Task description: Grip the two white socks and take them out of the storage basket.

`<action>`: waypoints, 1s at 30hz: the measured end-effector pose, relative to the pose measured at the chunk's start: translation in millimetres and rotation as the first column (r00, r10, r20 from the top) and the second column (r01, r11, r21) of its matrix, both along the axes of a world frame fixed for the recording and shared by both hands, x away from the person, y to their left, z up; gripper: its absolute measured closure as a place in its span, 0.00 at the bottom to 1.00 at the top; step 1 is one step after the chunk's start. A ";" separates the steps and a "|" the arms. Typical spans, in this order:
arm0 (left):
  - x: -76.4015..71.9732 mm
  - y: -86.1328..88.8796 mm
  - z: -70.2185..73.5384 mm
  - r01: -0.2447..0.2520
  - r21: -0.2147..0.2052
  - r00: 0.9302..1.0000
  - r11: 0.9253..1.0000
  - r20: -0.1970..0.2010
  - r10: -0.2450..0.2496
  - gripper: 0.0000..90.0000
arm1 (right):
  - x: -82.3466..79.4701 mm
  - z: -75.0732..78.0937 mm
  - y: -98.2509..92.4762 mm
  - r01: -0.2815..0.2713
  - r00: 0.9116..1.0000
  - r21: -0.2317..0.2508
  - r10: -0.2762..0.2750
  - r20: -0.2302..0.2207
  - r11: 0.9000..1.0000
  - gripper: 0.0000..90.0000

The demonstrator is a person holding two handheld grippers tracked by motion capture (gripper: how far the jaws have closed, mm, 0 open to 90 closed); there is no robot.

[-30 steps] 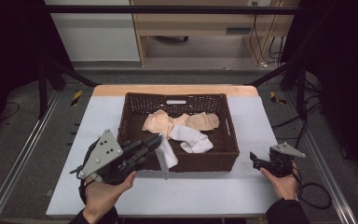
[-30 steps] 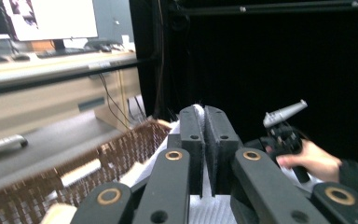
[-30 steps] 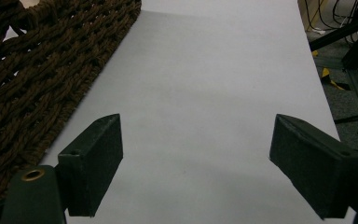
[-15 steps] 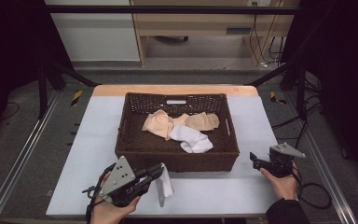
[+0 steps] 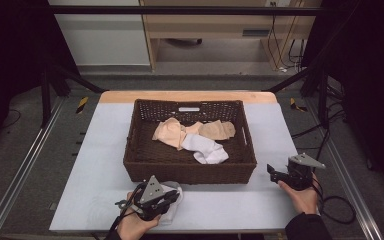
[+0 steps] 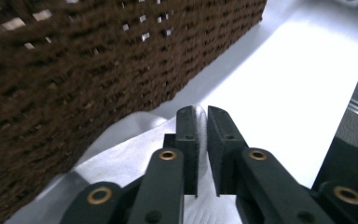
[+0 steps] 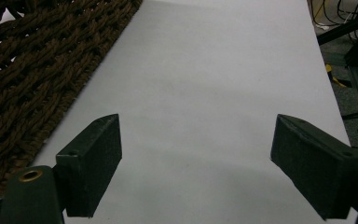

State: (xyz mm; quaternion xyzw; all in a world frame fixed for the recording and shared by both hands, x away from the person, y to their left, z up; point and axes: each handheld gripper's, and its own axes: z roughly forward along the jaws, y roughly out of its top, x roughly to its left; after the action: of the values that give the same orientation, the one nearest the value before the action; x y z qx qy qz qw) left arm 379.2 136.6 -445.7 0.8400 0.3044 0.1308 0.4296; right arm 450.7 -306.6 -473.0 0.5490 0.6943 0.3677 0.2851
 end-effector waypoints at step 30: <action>70.1 -18.7 116.8 -0.143 -0.193 0.943 0.971 0.270 0.192 0.52 | 1.2 0.8 -1.6 0.001 1.000 0.011 -0.001 0.002 1.000 0.18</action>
State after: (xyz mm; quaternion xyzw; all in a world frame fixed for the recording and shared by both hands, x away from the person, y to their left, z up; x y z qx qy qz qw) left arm 449.3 117.8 -328.9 0.7431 0.3196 0.2608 0.5269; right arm 451.9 -308.2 -472.2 0.5505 0.6918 0.3721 0.2828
